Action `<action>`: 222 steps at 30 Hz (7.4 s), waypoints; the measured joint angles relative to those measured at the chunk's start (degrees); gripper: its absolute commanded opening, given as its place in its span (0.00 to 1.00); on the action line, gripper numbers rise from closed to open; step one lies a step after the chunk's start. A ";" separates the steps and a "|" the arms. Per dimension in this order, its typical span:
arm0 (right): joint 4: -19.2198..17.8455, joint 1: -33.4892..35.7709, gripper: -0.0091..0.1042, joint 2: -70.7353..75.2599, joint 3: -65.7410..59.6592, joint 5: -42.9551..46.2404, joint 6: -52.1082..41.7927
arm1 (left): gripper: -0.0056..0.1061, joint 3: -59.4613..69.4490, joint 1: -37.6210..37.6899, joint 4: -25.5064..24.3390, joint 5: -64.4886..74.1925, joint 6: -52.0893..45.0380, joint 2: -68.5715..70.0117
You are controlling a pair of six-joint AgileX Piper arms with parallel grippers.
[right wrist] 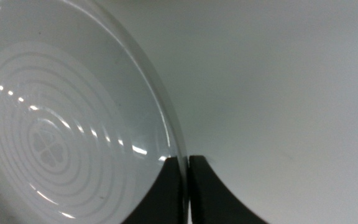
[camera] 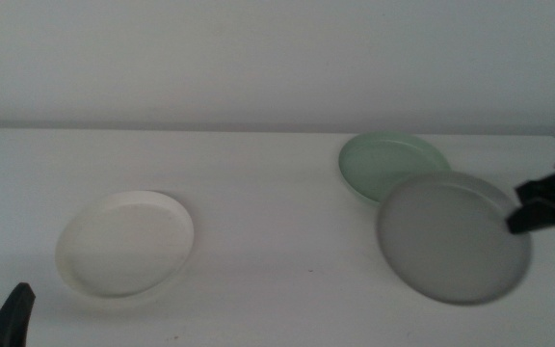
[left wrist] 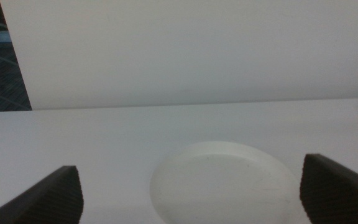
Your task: Stack the three bowls on top of each other.
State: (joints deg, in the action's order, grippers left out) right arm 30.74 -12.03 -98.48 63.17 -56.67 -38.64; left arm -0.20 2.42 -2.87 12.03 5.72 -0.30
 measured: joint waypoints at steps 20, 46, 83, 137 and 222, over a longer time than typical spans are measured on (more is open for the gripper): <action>-1.30 23.70 0.06 -21.84 30.05 -1.80 20.71 | 0.89 0.00 0.00 0.00 0.00 0.00 0.00; -7.53 27.41 0.06 -28.64 30.92 2.47 29.53 | 0.89 0.00 0.00 0.00 0.00 0.00 0.00; -17.45 6.70 0.61 -26.25 46.30 -12.82 38.94 | 0.89 0.00 0.00 0.00 0.00 0.11 0.00; -4.65 23.53 0.06 -20.57 36.02 -4.81 30.09 | 0.89 0.00 0.00 0.00 0.00 0.11 0.00; -22.12 40.41 0.78 47.63 -18.70 11.84 28.62 | 0.89 -0.75 -0.24 -2.14 1.51 0.00 -1.18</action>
State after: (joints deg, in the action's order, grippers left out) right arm 8.63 28.39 -50.85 44.47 -44.83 -10.02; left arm -0.95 2.18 -5.02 13.54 5.72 -1.48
